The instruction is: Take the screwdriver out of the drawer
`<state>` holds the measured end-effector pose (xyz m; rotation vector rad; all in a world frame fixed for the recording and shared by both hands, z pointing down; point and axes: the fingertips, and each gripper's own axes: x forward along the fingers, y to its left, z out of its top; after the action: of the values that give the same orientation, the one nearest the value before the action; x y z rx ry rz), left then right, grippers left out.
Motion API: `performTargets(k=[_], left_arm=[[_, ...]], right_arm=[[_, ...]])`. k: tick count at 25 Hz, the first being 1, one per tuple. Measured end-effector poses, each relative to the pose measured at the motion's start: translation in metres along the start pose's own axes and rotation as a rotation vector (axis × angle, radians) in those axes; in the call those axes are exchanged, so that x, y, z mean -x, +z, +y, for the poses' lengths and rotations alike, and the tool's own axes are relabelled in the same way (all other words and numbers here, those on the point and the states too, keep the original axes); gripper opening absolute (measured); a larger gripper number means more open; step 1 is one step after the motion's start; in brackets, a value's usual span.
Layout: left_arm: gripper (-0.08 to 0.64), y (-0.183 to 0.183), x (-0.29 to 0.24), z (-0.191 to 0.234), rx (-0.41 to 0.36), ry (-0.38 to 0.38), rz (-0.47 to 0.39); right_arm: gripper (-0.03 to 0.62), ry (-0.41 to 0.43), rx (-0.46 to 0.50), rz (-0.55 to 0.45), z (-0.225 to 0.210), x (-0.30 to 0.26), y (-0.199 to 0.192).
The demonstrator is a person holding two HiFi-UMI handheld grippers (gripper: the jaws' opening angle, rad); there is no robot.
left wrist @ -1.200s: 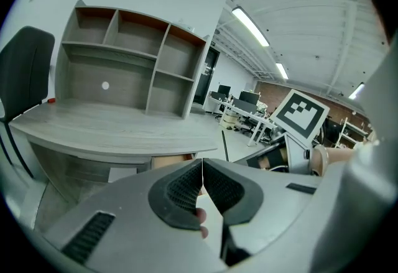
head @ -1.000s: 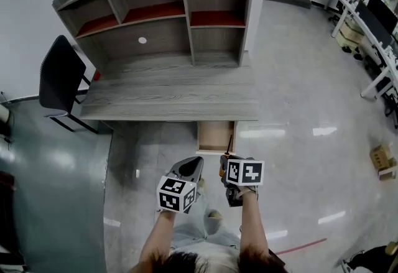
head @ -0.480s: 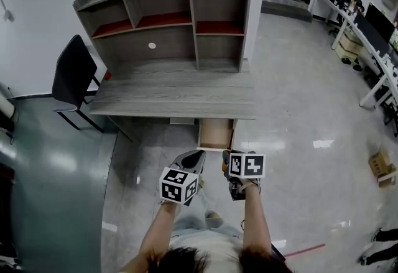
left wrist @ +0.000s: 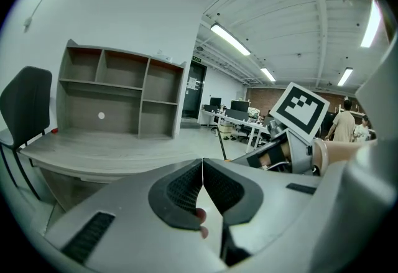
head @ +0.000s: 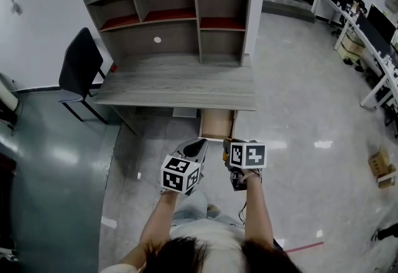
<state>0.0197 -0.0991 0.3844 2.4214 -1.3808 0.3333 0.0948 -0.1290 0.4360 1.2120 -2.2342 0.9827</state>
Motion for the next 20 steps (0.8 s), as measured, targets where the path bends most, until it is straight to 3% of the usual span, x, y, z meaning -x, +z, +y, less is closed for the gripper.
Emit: performTargets(k=[20], left_arm=[[0.018, -0.002, 0.067, -0.01, -0.026, -0.042, -0.04]], right_arm=[[0.086, -0.052, 0.021, -0.06, 0.048, 0.049, -0.023]])
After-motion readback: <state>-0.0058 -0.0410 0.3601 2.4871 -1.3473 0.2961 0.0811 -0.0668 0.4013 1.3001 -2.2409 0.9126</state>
